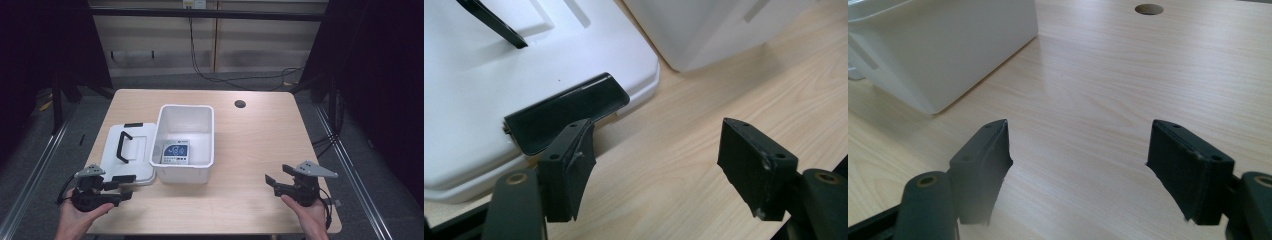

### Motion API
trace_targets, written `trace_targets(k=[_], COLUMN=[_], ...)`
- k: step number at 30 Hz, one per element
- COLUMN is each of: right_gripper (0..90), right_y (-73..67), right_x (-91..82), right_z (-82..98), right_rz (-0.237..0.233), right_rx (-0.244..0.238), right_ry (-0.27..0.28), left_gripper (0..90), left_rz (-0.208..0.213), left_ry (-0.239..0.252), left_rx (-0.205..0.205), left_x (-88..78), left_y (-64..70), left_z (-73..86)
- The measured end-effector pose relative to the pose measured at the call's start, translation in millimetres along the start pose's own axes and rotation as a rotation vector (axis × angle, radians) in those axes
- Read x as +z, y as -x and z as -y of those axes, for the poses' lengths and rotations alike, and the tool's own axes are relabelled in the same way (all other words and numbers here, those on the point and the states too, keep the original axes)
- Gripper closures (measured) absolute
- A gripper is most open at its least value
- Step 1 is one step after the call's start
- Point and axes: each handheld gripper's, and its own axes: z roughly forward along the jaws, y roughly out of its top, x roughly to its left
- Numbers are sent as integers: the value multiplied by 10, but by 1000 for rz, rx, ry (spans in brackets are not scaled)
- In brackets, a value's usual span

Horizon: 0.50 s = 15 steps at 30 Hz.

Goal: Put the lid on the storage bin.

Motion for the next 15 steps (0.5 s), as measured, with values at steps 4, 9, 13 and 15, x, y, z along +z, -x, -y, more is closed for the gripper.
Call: trace_targets(k=[4, 9, 13, 15], right_gripper=[243, 232, 225, 222], right_y=[-13, -8, -23, -31], right_x=[3, 12, -5, -18], right_z=[-3, -17, -19, -17], right_rz=[-32, -53, -50, -51], right_rx=[26, 45, 42, 38], right_ry=[-1, -50, -47, -40], left_gripper=[304, 397, 423, 406], left_rz=[2, -32, -15, -9], left_ry=[12, 43, 48, 29], left_rx=[-19, -25, -34, -44], left_x=[-30, -92, -146, -167], left_y=[-25, 4, -14, -29], left_z=[-25, -115, -179, -205])
